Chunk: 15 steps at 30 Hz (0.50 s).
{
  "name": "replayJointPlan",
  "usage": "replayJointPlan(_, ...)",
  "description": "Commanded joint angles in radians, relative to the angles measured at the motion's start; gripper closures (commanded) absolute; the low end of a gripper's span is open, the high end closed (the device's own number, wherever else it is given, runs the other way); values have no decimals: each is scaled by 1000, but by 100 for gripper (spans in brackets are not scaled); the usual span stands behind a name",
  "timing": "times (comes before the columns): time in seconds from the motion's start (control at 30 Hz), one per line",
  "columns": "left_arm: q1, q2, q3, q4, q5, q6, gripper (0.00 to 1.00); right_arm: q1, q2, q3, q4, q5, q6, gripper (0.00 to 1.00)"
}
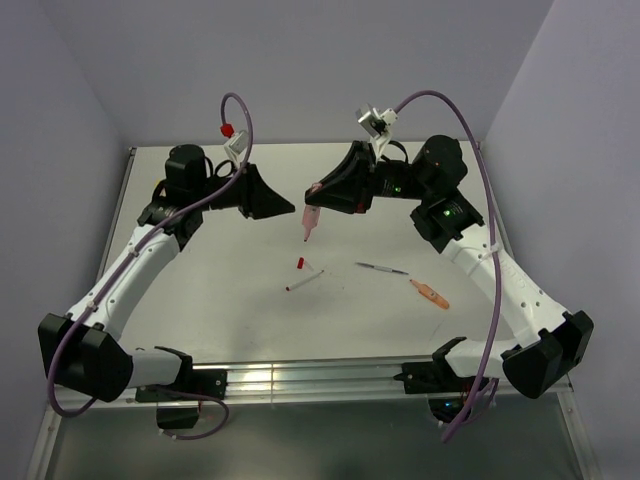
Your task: Insert the pens into the pen caps
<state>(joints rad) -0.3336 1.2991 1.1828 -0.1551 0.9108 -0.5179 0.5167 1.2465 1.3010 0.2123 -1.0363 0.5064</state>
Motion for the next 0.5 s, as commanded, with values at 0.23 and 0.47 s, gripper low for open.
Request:
replayJointPlan(0.23,-108,-164,-32,375,289,-326,51,-26,5,-20,56,25,-29,100)
replayJointPlan(0.47,-140,-196,-20,96,223,-102,53,-34,16,-6,59,15,-17,100)
